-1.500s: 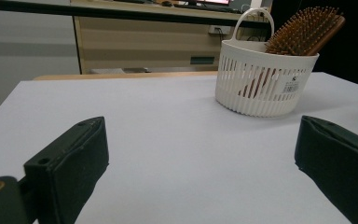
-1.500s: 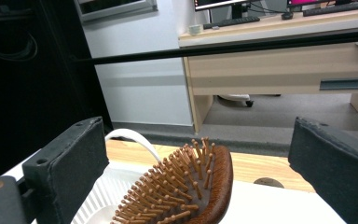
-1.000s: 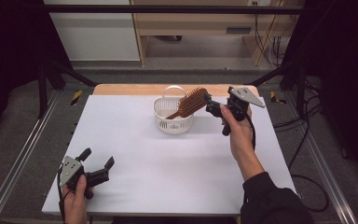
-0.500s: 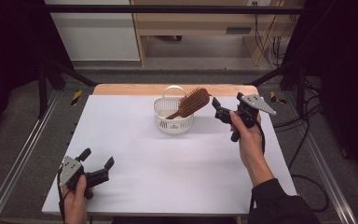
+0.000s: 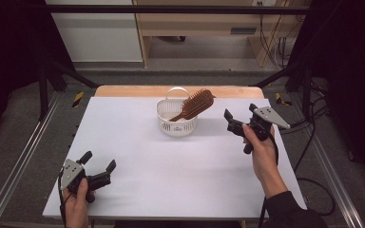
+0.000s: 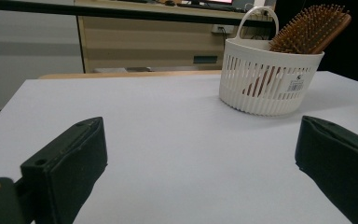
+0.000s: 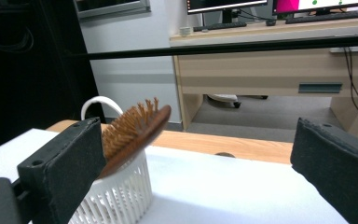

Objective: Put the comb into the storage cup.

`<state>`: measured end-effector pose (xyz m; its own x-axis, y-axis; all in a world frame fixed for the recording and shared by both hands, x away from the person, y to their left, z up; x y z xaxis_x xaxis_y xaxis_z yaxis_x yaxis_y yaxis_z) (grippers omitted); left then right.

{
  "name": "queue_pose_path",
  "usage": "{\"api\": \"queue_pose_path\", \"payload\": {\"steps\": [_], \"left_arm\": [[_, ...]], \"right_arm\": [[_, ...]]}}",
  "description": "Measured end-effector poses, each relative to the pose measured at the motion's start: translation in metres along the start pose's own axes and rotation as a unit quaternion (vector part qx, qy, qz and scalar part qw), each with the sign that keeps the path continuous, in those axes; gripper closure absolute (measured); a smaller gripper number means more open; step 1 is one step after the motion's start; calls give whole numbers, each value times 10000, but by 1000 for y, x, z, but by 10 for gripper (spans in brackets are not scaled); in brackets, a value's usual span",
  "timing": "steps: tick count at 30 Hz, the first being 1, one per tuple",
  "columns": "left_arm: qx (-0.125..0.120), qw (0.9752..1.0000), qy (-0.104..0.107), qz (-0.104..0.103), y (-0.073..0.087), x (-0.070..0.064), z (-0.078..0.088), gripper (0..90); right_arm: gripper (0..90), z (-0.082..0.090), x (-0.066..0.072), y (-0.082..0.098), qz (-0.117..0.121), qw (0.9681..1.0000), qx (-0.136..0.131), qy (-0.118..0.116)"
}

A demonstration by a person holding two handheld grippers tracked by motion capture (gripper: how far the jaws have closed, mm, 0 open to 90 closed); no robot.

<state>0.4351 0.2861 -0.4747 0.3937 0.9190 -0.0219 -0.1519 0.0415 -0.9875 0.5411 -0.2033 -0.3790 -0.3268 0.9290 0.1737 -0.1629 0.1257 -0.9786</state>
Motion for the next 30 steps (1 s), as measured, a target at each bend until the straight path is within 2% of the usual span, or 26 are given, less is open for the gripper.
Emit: {"api": "queue_pose_path", "payload": {"steps": [13, 30], "left_arm": [[-4, 10000, 5, -3, 0, 0, 1, 22], [-38, 10000, 11, 23, 0, 0, 3, 22]], "right_arm": [[32, 27, -13, 18, 73, 9999, 74, 49], [35, 64, -36, 50, 15, 9997, 158, 169]]}}
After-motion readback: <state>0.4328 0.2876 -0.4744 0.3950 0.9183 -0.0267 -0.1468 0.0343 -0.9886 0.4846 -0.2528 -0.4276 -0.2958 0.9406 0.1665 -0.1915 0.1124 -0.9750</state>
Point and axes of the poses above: each handheld gripper's, and its own axes: z roughly backward along the jaws, y roughly out of its underside, x roughly to its left, the point moved 3 cm from there along -z, roughly forward along the jaws, and after that the axes turned 3 degrees about -z, right-handed, at the moved point
